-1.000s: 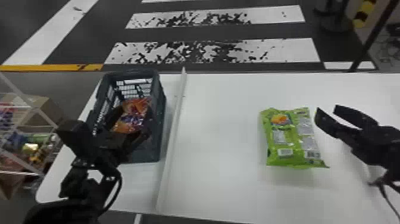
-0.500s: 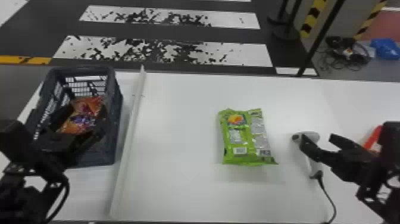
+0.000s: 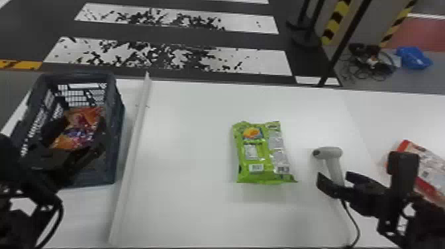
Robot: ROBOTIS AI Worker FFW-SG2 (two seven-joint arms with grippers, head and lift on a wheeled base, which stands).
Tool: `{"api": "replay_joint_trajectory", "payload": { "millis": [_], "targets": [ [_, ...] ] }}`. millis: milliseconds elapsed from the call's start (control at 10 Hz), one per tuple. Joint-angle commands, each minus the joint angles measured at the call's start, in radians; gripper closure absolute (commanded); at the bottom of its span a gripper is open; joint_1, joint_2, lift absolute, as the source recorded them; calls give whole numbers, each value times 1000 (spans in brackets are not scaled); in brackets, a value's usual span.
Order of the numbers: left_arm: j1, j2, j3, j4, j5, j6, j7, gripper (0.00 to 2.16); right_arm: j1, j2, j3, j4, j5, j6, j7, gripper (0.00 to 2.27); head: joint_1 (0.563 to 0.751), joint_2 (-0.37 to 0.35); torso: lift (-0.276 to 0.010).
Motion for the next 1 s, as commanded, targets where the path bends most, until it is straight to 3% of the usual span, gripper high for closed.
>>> {"api": "replay_joint_trajectory", "payload": {
  "millis": [0,200,400,500,600,900],
  "targets": [
    [-3,0,-1,8,0,0,-2,100,-29,-12,23,36,16,21,0,46,695,-87,-95],
    [-3,1,-1,14,0,0,-2,100,-92,-33,49,98,40,55,0,232,695,-83,-95],
    [-3,6,-1,16,5,0,-2,100,-135,-44,76,141,89,79,0,694,695,-84,-95],
    [-3,6,-1,16,5,0,-2,100,-152,-48,85,153,112,91,0,1136,695,-84,-95],
    [-3,6,-1,16,5,0,-2,100,-156,-47,99,151,118,110,-22,2061,695,-87,-95],
    [-3,6,-1,11,5,0,-2,100,-141,-45,103,93,124,116,-46,2219,695,-91,-95]
  ]
}}
